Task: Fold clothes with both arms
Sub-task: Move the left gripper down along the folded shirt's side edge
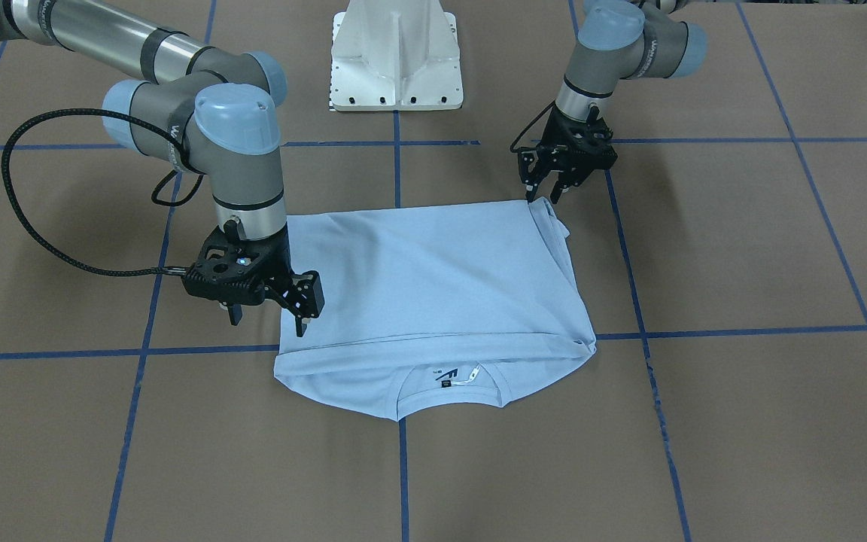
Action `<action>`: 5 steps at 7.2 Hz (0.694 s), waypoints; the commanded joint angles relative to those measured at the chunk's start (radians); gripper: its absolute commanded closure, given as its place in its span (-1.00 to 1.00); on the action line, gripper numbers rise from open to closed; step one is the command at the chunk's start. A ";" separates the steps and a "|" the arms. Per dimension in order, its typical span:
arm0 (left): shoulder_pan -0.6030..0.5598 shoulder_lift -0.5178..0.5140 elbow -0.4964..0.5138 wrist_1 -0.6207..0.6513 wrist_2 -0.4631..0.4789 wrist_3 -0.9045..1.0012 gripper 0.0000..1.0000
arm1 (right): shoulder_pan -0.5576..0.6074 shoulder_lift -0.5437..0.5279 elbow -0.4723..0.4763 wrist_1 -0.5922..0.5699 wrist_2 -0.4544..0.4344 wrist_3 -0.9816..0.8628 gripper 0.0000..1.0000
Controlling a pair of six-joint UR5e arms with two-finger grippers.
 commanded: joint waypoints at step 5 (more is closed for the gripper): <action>0.000 -0.015 0.014 0.000 0.001 -0.003 1.00 | -0.003 -0.013 0.000 0.000 -0.001 -0.002 -1.00</action>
